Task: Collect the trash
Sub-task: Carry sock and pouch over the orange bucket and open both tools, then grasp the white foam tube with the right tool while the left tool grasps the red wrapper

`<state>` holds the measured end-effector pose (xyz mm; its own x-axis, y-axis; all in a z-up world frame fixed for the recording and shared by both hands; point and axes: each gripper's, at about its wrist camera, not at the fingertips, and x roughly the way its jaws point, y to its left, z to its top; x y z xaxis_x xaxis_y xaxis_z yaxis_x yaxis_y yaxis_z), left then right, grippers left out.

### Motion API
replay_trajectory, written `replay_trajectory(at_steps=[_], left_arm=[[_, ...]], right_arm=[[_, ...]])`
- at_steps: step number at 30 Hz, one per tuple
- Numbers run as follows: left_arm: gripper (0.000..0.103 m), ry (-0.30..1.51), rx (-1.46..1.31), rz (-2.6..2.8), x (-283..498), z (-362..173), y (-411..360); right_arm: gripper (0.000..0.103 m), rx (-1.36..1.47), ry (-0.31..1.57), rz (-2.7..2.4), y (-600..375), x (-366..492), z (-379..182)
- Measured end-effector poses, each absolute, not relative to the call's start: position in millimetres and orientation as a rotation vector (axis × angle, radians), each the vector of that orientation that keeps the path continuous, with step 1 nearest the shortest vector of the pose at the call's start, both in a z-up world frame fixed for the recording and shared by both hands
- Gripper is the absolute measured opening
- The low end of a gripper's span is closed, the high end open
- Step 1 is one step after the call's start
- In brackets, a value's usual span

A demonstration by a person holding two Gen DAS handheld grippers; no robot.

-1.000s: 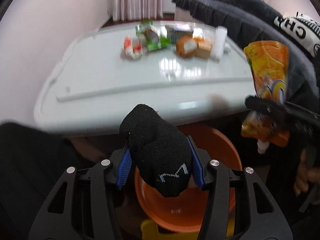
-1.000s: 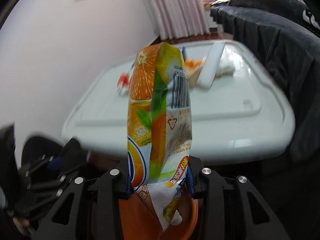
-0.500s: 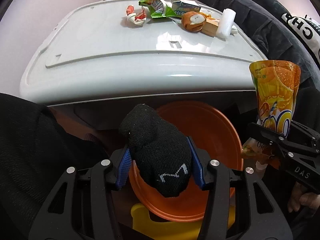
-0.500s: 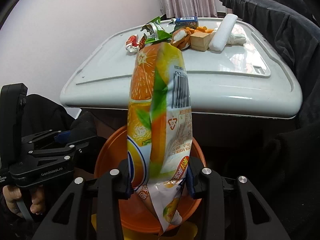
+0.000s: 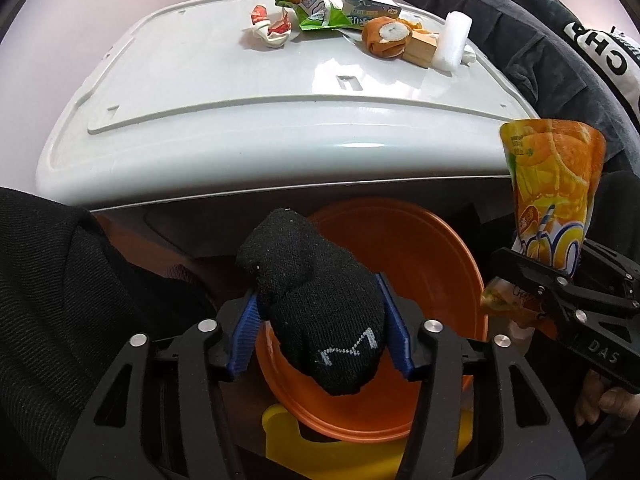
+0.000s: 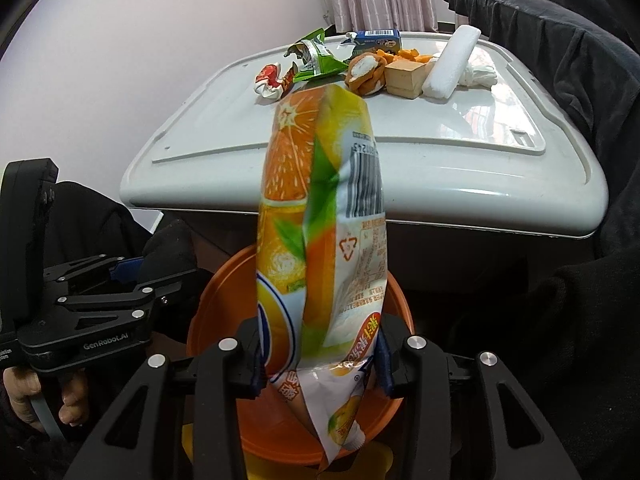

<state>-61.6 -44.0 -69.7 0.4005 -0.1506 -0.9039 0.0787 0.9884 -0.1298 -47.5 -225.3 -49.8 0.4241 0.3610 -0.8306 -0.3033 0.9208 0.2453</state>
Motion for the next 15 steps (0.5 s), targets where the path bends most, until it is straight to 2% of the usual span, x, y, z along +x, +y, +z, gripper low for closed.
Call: replay_trajectory(at_steps=[1, 4, 7, 15], left_arm=[[0.059, 1.153, -0.061, -0.134, -61, -70, -44], [0.067, 1.153, -0.061, -0.128, -61, -70, -43], [0.070, 1.139, -0.062, -0.128, -61, -67, -42], [0.071, 1.132, -0.074, -0.126, -61, -67, -39]], right_arm=[[0.076, 0.058, 1.043, 0.404, -226, -49, -48], [0.077, 0.077, 1.023, 0.397, -230, -49, -46], [0.077, 0.101, 1.022, 0.383, -235, -48, -46], [0.077, 0.130, 1.025, 0.370, -241, -45, -48]])
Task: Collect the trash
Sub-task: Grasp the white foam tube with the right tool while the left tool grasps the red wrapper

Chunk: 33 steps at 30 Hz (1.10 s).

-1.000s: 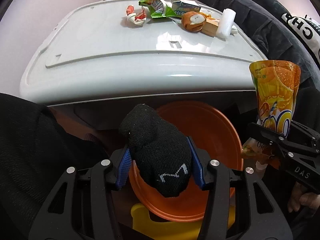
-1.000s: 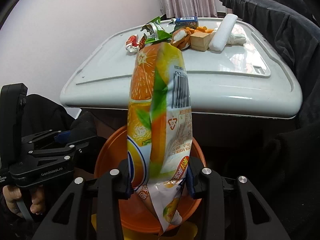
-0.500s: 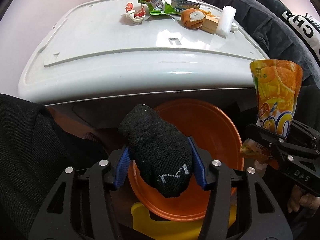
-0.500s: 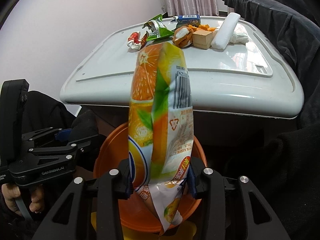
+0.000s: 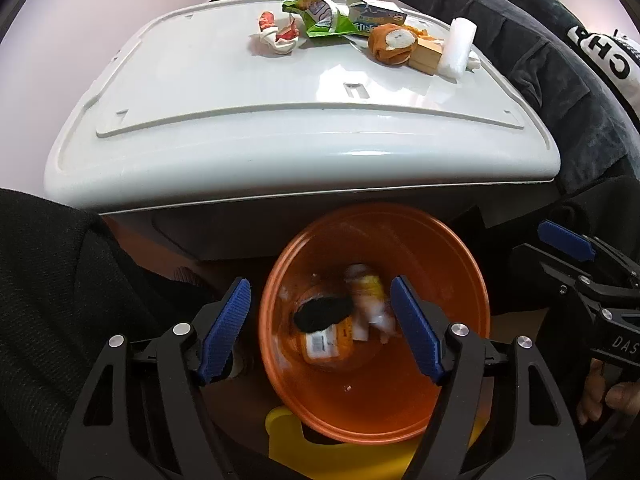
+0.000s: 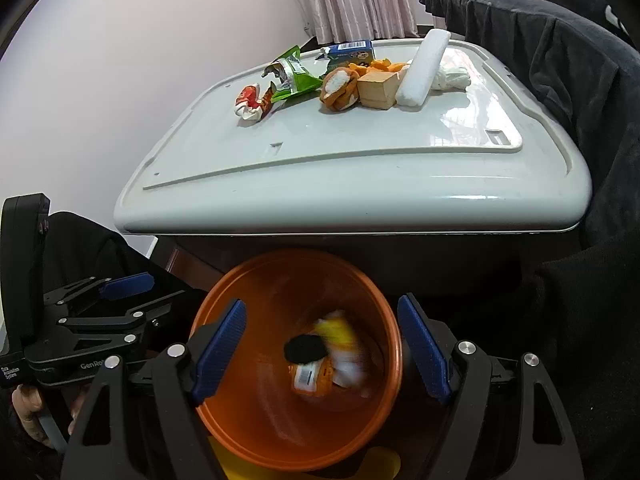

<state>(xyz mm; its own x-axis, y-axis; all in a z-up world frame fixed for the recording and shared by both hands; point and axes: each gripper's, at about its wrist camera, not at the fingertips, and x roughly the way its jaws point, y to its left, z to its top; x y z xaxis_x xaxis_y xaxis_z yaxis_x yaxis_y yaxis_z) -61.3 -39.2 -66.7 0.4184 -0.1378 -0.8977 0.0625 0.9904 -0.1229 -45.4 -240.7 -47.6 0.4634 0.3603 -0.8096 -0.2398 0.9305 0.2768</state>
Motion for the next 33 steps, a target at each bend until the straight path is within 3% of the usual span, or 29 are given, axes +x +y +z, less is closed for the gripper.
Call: replay_trajectory(at_steps=[9, 17, 22, 33], left_arm=[[0.071, 1.106, -0.117, -0.147, -55, -56, -33], [0.078, 0.922, -0.135, -0.126, -18, -14, -23], [0.078, 0.864, -0.104, -0.062, 0, -13, -23], [0.078, 0.888, -0.117, -0.076, -5, -27, -22]], right_arm=[[0.077, 0.215, 1.040, 0.363, -254, -23, -41], [0.076, 0.386, 1.011, 0.244, -299, 80, -12], [0.065, 0.498, 1.055, 0.161, -314, 143, -22], [0.062, 0.606, 1.089, 0.069, -304, 199, -47]])
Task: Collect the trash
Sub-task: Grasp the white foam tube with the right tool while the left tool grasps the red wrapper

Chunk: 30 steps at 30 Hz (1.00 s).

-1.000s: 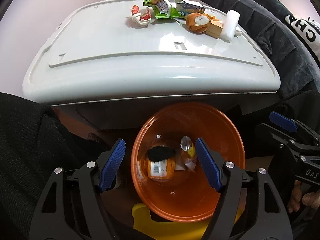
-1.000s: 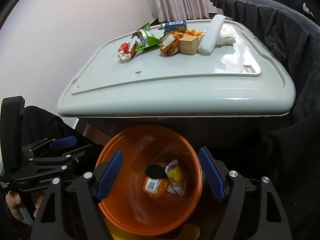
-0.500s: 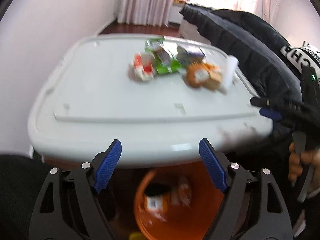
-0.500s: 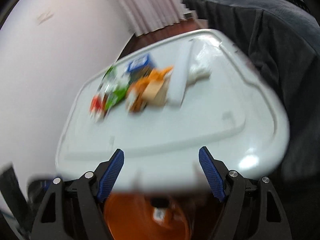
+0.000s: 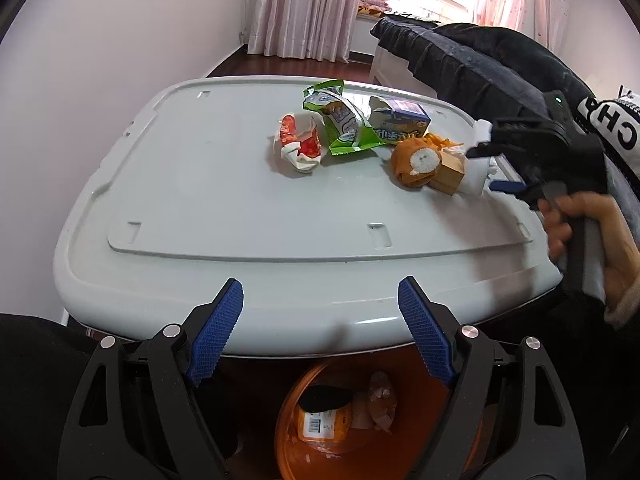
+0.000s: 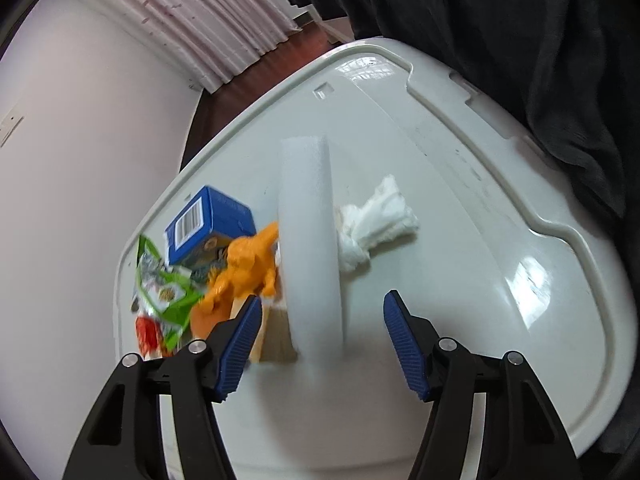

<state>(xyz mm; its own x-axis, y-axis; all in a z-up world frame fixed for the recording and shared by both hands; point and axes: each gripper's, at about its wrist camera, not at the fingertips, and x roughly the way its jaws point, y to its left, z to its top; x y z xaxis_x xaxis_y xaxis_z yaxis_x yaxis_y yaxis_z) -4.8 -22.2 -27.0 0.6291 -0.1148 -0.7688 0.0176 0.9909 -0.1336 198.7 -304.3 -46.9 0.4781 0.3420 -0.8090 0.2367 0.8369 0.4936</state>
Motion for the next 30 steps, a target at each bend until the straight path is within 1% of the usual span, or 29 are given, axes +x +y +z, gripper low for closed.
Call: replay_trajectory(at_steps=[2, 3, 4, 7, 9, 14, 19, 26, 30], left_arm=[[0.078, 0.887, -0.110, -0.075, -6, -28, -22], [0.078, 0.887, -0.108, -0.072, -7, -28, -22], [0.078, 0.888, -0.107, -0.069, -6, -29, -22], [0.078, 0.899, -0.129, -0.071, -5, -31, -19], [0.078, 0.914, -0.157, -0.074, -3, -33, -16], [0.078, 0.930, -0.192, -0.059, 3, -38, -12], [0.078, 0.942, -0.233, -0.022, 30, -37, -7], [0.078, 0.923, -0.243, 0.030, 104, -31, -9], [0.078, 0.933, -0.158, 0.014, 146, -38, -18]], right_arm=[[0.053, 0.614, 1.097, 0.065, -301, 205, -50], [0.045, 0.610, 1.099, 0.059, -301, 206, -51], [0.034, 0.602, 1.105, 0.054, -300, 207, -54], [0.026, 0.608, 1.104, 0.065, -301, 210, -59], [0.023, 0.592, 1.087, 0.068, -303, 204, -55], [0.023, 0.579, 1.035, 0.113, -314, 169, -41], [0.023, 0.574, 1.028, 0.163, -313, 144, -40], [0.023, 0.577, 1.001, 0.209, -305, 146, -33], [0.023, 0.584, 0.990, 0.228, -310, 145, -29]])
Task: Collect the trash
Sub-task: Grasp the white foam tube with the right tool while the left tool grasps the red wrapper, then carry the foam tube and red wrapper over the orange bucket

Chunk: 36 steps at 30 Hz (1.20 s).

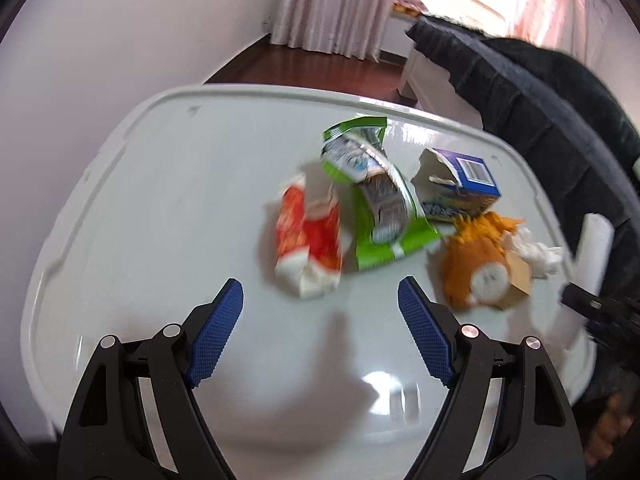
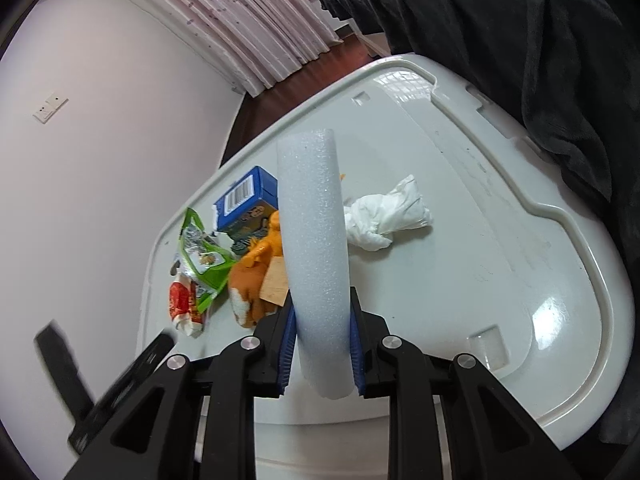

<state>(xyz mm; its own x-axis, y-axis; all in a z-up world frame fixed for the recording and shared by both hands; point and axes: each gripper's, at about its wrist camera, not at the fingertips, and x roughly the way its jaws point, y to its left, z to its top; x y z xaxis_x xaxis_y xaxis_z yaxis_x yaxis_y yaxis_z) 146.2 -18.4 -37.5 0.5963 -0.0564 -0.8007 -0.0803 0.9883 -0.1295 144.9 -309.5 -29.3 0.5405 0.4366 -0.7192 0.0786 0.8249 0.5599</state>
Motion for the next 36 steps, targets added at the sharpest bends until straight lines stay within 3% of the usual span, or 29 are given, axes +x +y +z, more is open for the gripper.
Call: replay_trajectory(at_steps=[17, 18, 19, 20, 21, 30, 36], left_arm=[[0.078, 0.996, -0.044, 0.101, 209, -77, -10], [0.077, 0.993, -0.043, 0.103, 209, -76, -10], [0.067, 0.993, -0.036, 0.112, 208, -76, -10], [0.055, 0.982, -0.022, 0.133, 207, -75, -10], [0.035, 0.975, -0.008, 0.139, 206, -74, -9], [0.032, 0.940, -0.090, 0.087, 173, -59, 6], [0.032, 0.910, -0.106, 0.034, 124, -21, -8]], right_arm=[[0.024, 0.589, 1.003, 0.228, -308, 150, -33], [0.024, 0.587, 1.004, 0.229, -308, 151, -33], [0.024, 0.584, 1.004, 0.229, -307, 151, -33], [0.024, 0.577, 1.004, 0.231, -305, 151, -33], [0.024, 0.574, 1.006, 0.231, -305, 151, -33], [0.024, 0.566, 1.011, 0.242, -301, 152, -33], [0.024, 0.481, 0.980, 0.285, -288, 140, -22]])
